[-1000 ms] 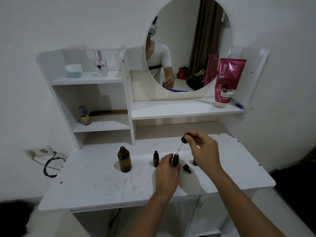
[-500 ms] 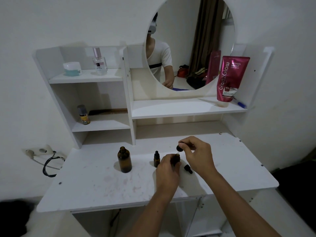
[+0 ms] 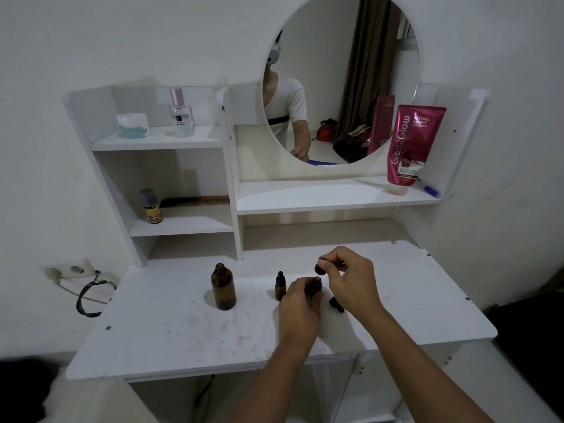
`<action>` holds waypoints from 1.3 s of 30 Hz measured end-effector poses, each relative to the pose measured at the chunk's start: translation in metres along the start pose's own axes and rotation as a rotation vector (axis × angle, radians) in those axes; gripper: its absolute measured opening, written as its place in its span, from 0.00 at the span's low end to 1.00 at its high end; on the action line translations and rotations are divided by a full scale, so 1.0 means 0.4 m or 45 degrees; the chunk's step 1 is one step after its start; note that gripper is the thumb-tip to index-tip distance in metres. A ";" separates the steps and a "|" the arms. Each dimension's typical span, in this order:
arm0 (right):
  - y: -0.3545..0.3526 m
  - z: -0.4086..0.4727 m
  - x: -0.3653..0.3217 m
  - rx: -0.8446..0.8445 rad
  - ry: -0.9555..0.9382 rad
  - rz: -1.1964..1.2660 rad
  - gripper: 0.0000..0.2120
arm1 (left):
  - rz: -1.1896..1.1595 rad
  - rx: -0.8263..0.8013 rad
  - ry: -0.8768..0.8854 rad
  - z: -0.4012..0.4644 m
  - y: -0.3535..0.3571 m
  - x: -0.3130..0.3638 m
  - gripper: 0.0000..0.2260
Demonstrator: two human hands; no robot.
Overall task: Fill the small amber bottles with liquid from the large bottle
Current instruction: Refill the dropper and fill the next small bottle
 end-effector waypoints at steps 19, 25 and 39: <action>-0.046 0.003 -0.046 0.061 0.005 0.016 0.05 | -0.078 -0.034 -0.131 -0.063 -0.075 -0.029 0.21; -0.072 0.007 -0.089 0.130 0.029 0.036 0.06 | -0.132 -0.031 -0.105 -0.100 -0.218 -0.077 0.12; 0.050 0.042 -0.294 0.117 -0.088 0.330 0.07 | -0.207 0.257 -0.225 -0.041 -0.449 -0.177 0.34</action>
Point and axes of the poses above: each hand's wrist, its own z-axis towards the middle knuckle, its own y-axis out of the palm, x = y × z, the point moved 9 cm from there along z, towards the middle knuckle, and after that the axes turned 7 degrees about -y, right-handed, at the moved point
